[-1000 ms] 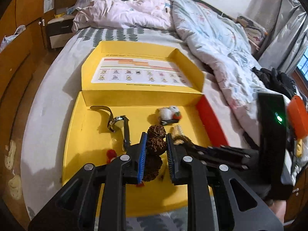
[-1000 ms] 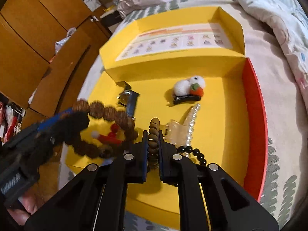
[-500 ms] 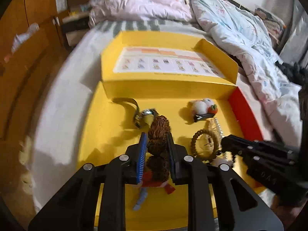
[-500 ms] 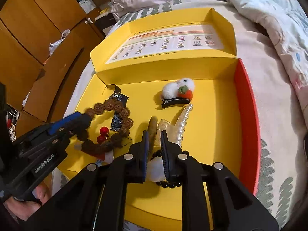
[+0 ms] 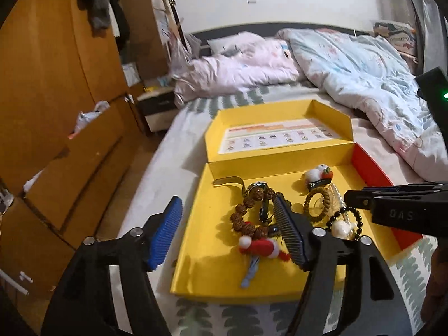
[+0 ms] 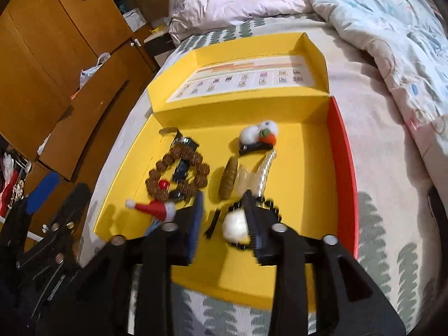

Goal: Organize jewelry
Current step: 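Move both tools back toward the blue bangle and gold filigree clip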

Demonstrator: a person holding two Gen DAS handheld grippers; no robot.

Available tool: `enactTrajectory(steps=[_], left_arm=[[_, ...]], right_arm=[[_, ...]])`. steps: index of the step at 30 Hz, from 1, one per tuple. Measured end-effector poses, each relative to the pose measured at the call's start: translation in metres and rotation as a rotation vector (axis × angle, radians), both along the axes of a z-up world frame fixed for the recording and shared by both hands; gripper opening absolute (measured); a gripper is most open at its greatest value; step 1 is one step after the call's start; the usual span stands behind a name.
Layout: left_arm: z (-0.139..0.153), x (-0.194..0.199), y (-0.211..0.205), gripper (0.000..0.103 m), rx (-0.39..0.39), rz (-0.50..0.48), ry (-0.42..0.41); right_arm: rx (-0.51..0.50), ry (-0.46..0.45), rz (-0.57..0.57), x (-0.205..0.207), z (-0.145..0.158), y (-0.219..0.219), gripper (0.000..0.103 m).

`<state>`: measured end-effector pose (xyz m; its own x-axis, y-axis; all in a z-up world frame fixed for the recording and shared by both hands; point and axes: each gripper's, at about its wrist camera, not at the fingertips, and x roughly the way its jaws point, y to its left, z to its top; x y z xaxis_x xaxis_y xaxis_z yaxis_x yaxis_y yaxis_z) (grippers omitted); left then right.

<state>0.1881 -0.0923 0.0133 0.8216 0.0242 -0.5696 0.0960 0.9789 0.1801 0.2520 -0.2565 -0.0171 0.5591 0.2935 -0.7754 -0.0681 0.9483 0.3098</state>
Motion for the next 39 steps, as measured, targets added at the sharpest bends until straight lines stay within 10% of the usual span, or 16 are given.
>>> enactTrajectory(steps=[20, 31, 39], left_arm=[[0.018, -0.081, 0.016, 0.07, -0.063, -0.03, -0.067], [0.011, -0.101, 0.032, 0.07, -0.081, -0.015, -0.059], [-0.032, -0.095, 0.054, 0.07, -0.185, -0.06, 0.241]], right_arm=[[-0.017, -0.045, 0.096, -0.081, 0.03, 0.015, 0.045], [-0.087, 0.004, 0.135, -0.115, 0.021, 0.023, 0.07], [-0.212, 0.108, 0.127, -0.142, -0.016, 0.042, 0.083]])
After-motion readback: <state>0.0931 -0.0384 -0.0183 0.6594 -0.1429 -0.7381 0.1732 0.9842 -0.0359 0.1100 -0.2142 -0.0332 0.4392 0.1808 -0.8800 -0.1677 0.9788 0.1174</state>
